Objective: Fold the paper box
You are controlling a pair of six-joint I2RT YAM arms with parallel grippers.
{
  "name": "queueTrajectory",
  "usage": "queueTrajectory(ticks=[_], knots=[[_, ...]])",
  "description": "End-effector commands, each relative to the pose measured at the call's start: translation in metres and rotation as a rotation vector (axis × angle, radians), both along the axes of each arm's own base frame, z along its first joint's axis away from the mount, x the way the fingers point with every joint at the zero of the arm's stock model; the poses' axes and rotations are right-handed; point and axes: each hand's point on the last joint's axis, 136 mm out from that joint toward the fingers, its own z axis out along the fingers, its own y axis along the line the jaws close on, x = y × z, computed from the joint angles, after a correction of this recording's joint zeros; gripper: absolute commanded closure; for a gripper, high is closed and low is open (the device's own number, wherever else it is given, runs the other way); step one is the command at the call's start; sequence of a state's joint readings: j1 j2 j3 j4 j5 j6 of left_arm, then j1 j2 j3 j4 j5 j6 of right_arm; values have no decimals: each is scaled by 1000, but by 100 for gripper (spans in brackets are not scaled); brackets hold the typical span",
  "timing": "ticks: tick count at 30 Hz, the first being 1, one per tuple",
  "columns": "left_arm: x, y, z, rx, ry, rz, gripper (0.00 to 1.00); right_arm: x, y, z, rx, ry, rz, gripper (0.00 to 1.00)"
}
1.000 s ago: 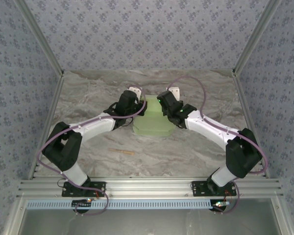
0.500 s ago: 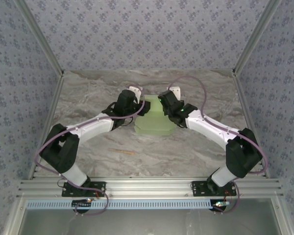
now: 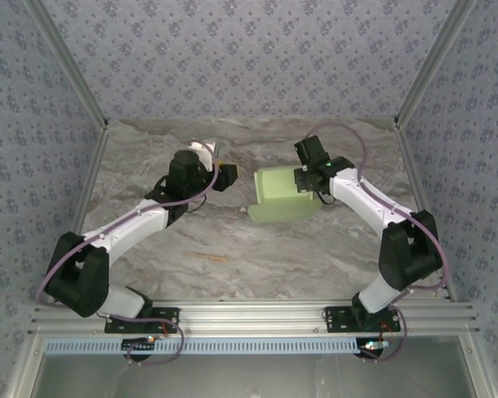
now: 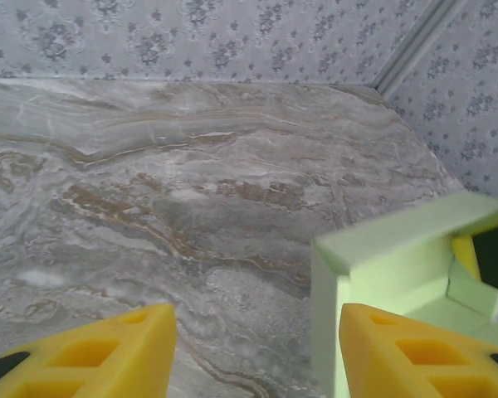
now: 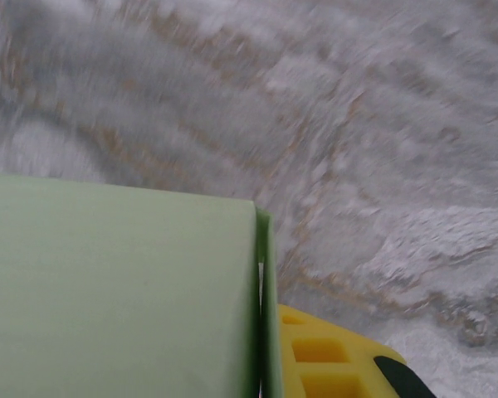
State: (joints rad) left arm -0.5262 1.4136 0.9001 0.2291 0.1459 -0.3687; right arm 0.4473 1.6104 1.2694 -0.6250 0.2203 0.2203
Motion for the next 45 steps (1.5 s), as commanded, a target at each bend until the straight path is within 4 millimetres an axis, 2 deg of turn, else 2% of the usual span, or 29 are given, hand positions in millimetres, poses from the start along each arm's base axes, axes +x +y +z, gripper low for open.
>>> queueTrajectory(ticks=[1, 5, 8, 14, 18, 23, 29, 32, 42, 45], knots=[[3, 12, 2, -26, -2, 34, 46, -29, 29, -16, -9, 188, 270, 91], [8, 27, -3, -22, 22, 67, 46, -35, 51, -20, -39, 260, 492, 90], [6, 32, -9, -18, 68, 55, 46, -27, 56, -17, -74, 283, 527, 90], [-26, 21, -27, -105, 202, 40, 45, -5, 49, -17, -85, 239, 359, 90], [-50, 10, -44, -84, 246, 30, 42, 9, 45, -6, -48, 141, 231, 90], [-64, -5, -50, -91, 260, -38, 37, 14, 44, 11, -58, 43, 145, 90], [-46, -21, -55, -25, 260, -77, 36, 11, 49, 24, -57, -34, 124, 91], [-38, -32, -54, -21, 261, -110, 39, 9, 54, 27, -62, -52, 130, 91], [-19, -27, -62, 41, 252, -42, 61, 6, 65, 26, -63, -66, 144, 91], [-16, -25, -68, 58, 262, -30, 63, 6, 66, 25, -60, -67, 145, 91]])
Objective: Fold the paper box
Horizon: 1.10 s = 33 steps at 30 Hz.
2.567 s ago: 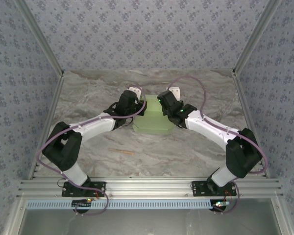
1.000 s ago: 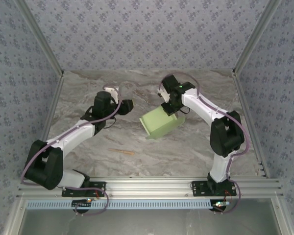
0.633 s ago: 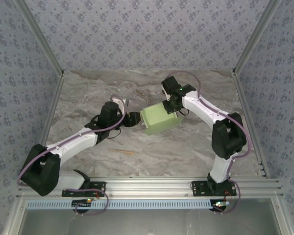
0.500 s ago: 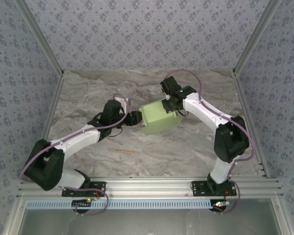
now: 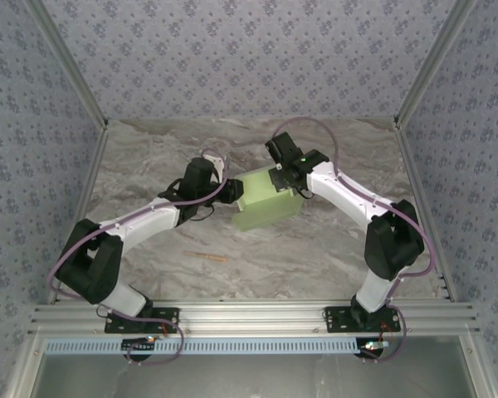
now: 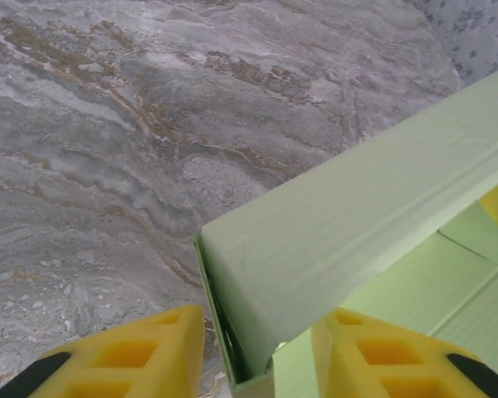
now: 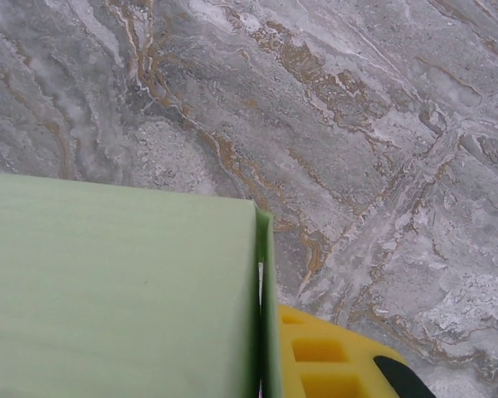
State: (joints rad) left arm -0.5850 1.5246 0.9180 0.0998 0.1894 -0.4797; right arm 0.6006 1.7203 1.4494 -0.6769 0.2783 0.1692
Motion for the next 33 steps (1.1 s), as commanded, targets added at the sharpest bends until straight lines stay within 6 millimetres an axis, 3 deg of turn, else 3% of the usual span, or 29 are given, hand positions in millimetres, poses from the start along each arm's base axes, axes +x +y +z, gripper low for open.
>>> queueTrajectory(ticks=[1, 18, 33], knots=[[7, 0, -2, 35, -4, 13, 63, 0, 0, 6, 7, -27, -21, 91], [24, 13, -9, 102, -31, 113, 79, -4, 15, 7, 26, -31, -6, 91], [40, 49, -18, 258, -84, 317, 87, -14, 47, 13, 55, -56, 29, 91]])
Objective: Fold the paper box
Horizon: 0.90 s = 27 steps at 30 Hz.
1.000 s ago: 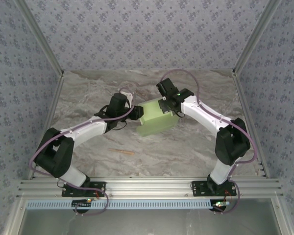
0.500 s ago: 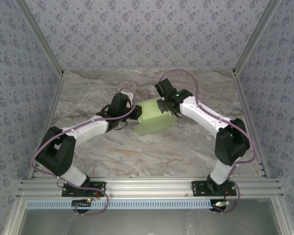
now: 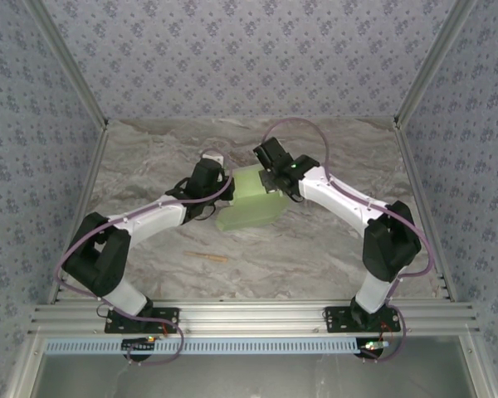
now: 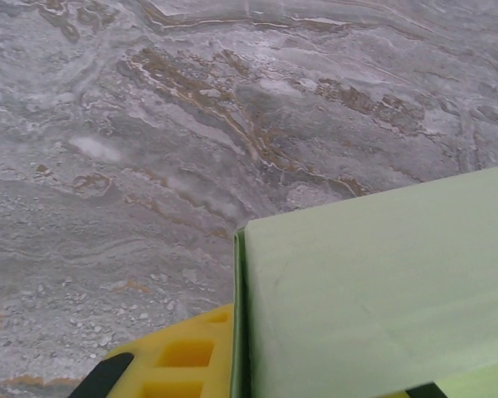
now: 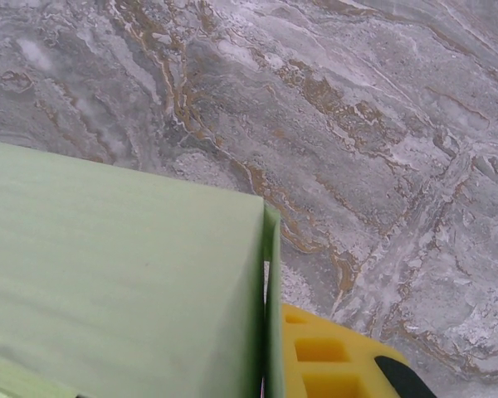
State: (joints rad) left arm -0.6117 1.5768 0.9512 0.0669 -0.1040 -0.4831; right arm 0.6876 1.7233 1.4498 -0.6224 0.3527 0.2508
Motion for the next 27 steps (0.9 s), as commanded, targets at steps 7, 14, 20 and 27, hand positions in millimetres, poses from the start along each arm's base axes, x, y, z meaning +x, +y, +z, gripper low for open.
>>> queueTrajectory(ticks=[7, 14, 20, 27], knots=[[19, 36, -4, 148, -63, 182, 86, -17, 30, 0, 36, 27, 65, 92], [21, 34, -6, 150, -65, 174, 82, -16, 31, -5, 35, 30, 56, 92], [11, 14, 10, 35, -66, 85, 75, -7, 20, -8, 31, 33, 23, 92], [-3, -4, 39, -71, -81, -26, 62, 2, 6, -13, -5, 38, -6, 92]])
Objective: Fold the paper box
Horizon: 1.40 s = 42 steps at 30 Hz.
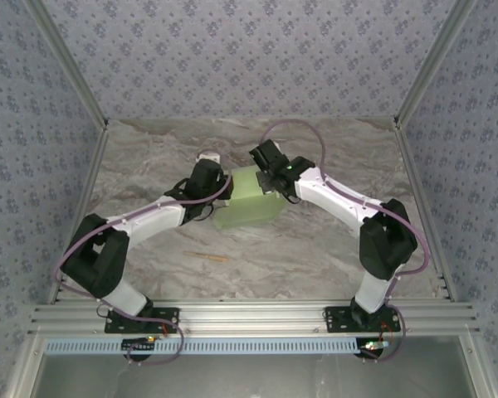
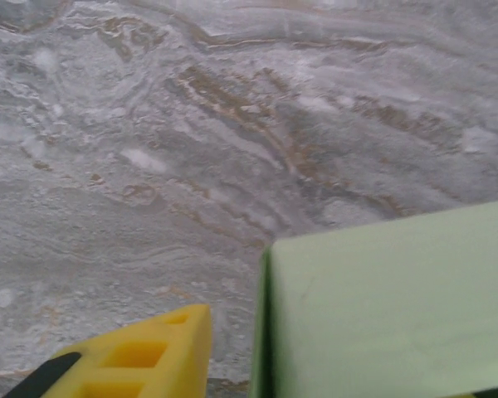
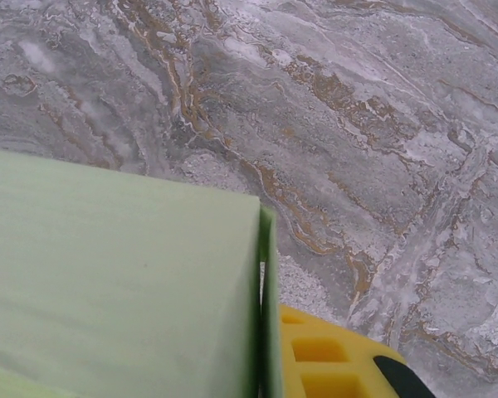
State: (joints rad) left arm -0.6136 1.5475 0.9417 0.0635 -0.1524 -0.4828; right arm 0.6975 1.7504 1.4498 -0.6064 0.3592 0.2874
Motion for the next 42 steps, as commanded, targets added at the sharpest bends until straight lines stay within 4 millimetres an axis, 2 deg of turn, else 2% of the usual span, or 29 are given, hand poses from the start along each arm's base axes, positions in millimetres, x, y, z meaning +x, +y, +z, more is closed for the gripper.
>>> queueTrajectory(ticks=[1, 7, 11, 16, 20, 25, 30, 34, 37, 42], knots=[[-6, -14, 33, -93, -54, -78, 60, 1, -2, -5, -22, 31, 13, 92], [-15, -25, 44, -142, -50, -156, 48, 5, -11, -8, -41, 41, 8, 92], [-20, -22, 53, -179, -54, -174, 43, 7, -23, -10, -64, 60, 22, 92], [-22, 9, 59, -262, -68, -99, 42, 3, -38, -21, -76, 178, 191, 92], [-26, 39, 55, -274, -80, -18, 42, -10, -43, -34, -111, 294, 359, 91], [-29, 52, 48, -249, -75, 12, 42, -32, -40, -62, -213, 452, 526, 90], [-31, 53, 32, -228, -43, 16, 41, -44, -27, -84, -164, 562, 608, 90], [-31, 51, 21, -222, -17, 12, 42, -45, -18, -100, -143, 638, 639, 89], [-29, 50, 12, -213, 5, 9, 41, -41, -13, -105, -134, 677, 641, 80], [-28, 43, -4, -212, 43, -9, 41, -23, -12, -97, -114, 683, 588, 58]])
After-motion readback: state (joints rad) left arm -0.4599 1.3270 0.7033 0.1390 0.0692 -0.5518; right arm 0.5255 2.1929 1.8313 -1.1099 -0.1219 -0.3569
